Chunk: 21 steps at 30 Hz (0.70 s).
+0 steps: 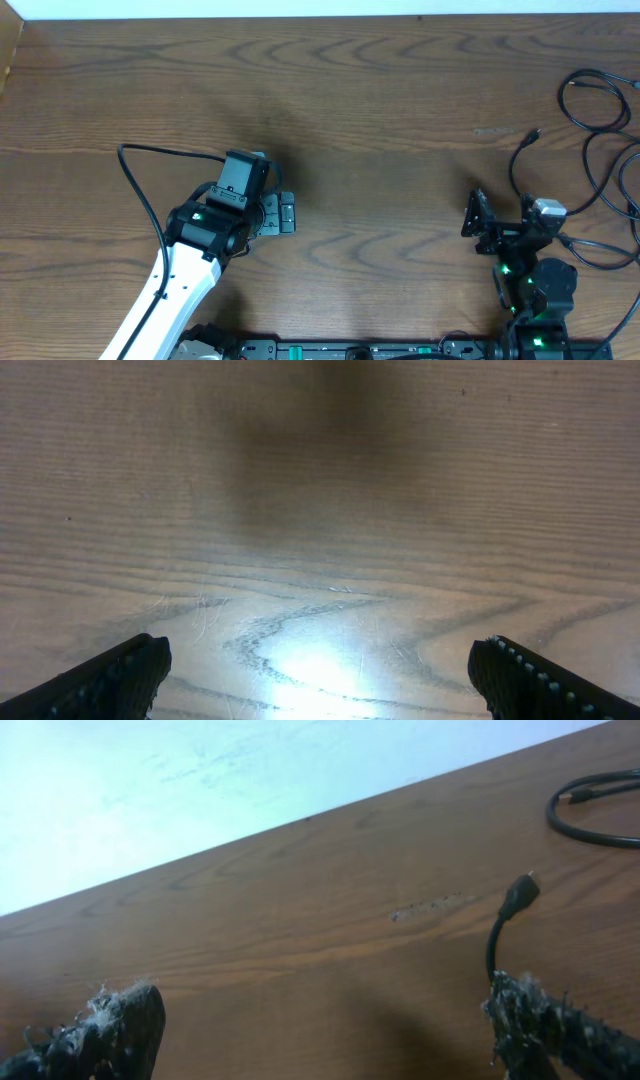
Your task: Untangle cables
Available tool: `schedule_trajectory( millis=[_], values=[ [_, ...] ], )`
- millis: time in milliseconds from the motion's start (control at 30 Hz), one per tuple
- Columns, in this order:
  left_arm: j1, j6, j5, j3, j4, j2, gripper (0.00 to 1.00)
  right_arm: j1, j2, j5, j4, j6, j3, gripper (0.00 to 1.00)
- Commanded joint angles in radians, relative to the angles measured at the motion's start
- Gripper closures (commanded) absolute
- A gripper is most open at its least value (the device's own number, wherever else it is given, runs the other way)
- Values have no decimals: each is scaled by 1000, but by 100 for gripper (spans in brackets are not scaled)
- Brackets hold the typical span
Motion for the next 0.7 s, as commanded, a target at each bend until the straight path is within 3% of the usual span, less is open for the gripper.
schedule_trajectory(
  millis=[0, 667],
  values=[
    [4, -5, -13, 20, -3, -8, 0, 5, -76, 12, -49, 6, -2, 1],
    [4, -5, -13, 20, -2, -8, 0, 4, -328, 18, -231, -13, -2, 1]
  ],
)
